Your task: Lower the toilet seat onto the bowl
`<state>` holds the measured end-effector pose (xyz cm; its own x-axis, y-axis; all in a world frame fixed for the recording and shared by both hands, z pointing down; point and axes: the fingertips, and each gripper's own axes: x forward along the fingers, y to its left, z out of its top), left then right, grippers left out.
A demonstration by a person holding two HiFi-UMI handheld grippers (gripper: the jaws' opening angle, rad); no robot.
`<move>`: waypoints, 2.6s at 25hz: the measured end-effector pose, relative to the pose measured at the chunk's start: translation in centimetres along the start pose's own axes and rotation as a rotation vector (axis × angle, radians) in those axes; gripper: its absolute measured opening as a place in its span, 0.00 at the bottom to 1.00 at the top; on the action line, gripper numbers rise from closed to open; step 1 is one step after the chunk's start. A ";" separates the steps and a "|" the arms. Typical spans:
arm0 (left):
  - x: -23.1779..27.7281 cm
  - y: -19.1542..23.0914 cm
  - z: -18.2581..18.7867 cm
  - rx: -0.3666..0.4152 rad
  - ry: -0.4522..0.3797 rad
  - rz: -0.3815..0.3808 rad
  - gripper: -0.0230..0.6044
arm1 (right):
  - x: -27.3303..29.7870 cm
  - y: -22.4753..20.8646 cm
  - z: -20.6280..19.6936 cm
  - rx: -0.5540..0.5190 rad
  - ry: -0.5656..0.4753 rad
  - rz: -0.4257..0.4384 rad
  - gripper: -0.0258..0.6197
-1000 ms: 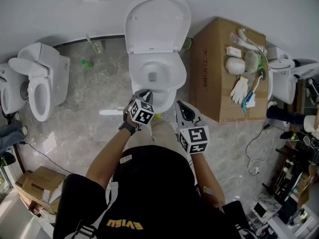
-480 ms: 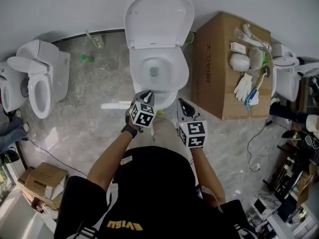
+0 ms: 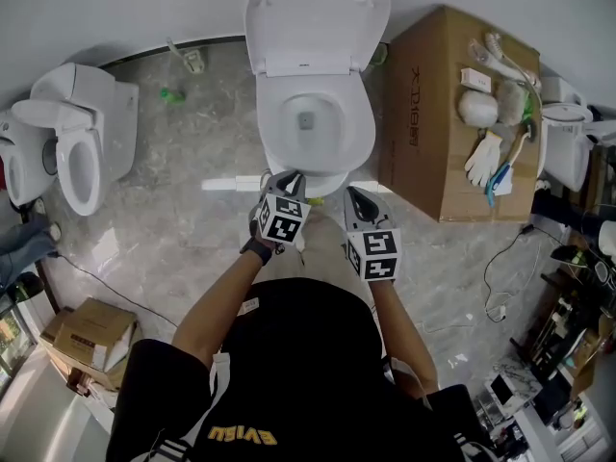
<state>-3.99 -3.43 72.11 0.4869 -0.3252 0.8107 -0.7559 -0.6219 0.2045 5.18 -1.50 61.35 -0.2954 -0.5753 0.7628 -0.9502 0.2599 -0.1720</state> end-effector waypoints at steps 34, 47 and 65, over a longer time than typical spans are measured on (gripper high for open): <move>3.2 -2.0 -8.3 -0.136 0.056 -0.034 0.08 | 4.0 -1.9 -8.8 0.051 0.164 0.009 0.03; 4.4 -2.2 -11.6 -0.137 0.116 -0.044 0.08 | 6.0 -3.2 -11.8 0.071 0.217 -0.009 0.03; 8.1 -3.3 -15.7 -0.108 0.245 -0.095 0.07 | 7.0 -5.6 -14.2 0.101 0.268 -0.039 0.03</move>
<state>-4.42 7.15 86.59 0.4477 -0.0792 0.8907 -0.7607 -0.5573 0.3328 9.88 4.04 76.51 -0.2343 -0.3547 0.9051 -0.9694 0.1552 -0.1901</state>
